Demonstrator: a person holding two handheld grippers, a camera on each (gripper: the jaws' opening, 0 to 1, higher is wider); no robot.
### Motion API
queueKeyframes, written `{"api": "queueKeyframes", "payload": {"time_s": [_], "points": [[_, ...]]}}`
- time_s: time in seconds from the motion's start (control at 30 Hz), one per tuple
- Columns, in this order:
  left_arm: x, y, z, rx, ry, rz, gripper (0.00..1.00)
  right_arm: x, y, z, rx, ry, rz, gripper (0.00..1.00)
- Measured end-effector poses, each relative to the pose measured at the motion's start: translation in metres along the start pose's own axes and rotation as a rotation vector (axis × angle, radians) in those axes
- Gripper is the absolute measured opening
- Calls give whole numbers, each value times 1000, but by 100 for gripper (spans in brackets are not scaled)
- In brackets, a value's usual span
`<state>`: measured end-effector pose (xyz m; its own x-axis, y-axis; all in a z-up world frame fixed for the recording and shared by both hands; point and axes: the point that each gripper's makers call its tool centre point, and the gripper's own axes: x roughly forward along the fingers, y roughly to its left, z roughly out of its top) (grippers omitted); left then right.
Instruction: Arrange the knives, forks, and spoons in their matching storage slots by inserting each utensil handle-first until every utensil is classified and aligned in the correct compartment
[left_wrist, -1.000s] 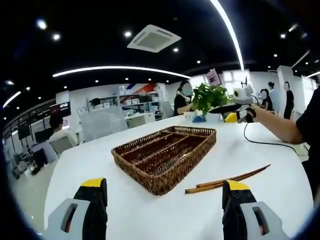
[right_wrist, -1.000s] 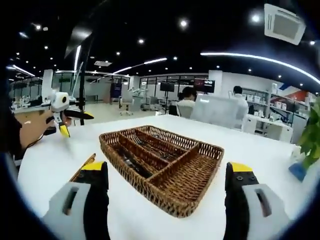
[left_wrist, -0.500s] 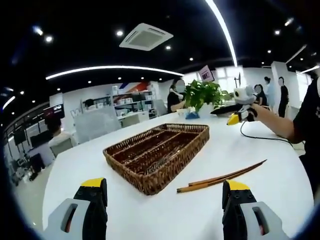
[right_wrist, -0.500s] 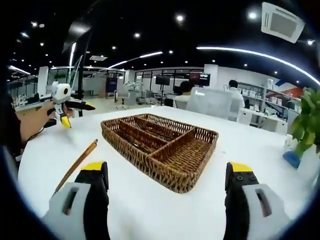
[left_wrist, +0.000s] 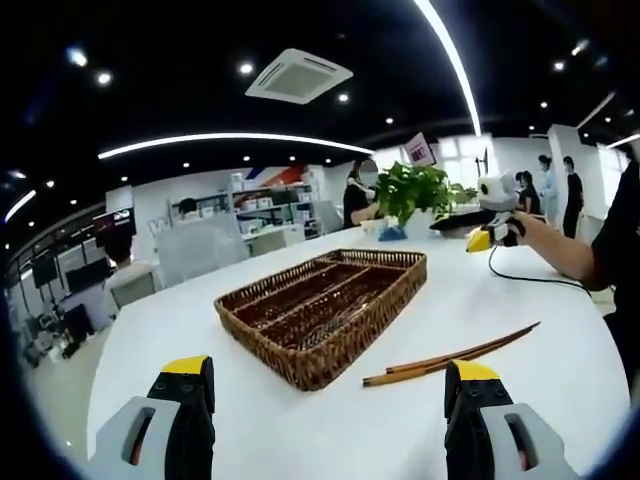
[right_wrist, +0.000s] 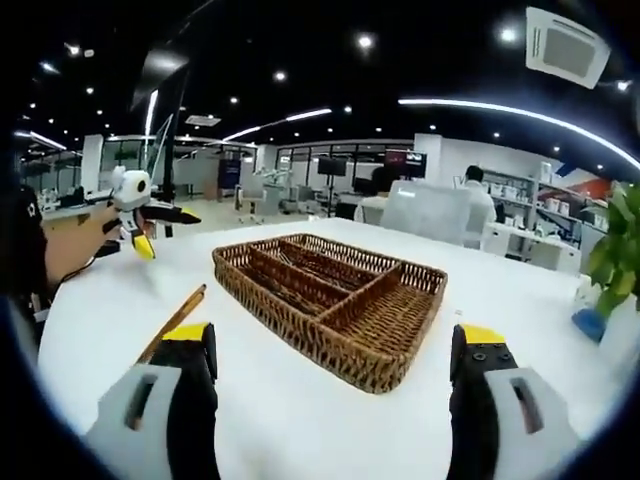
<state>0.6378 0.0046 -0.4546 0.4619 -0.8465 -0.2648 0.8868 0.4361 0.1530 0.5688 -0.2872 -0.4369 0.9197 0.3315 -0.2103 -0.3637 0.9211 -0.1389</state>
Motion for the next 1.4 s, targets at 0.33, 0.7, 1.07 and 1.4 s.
{"api": "queueKeyframes", "payload": {"time_s": [0.33,0.7,1.07,1.4], "points": [[0,1,-1,2,5,0,100,10,50,4,-4,-3,151,99],[1,1,-3,6,9,-1,100,13,122,-24,-107,96,414,99],[0,1,-2,7,6,0,100,20,140,-48,-175,168,451,99],[1,0,-3,9,7,-1,100,29,124,-65,-169,254,365,99]]}}
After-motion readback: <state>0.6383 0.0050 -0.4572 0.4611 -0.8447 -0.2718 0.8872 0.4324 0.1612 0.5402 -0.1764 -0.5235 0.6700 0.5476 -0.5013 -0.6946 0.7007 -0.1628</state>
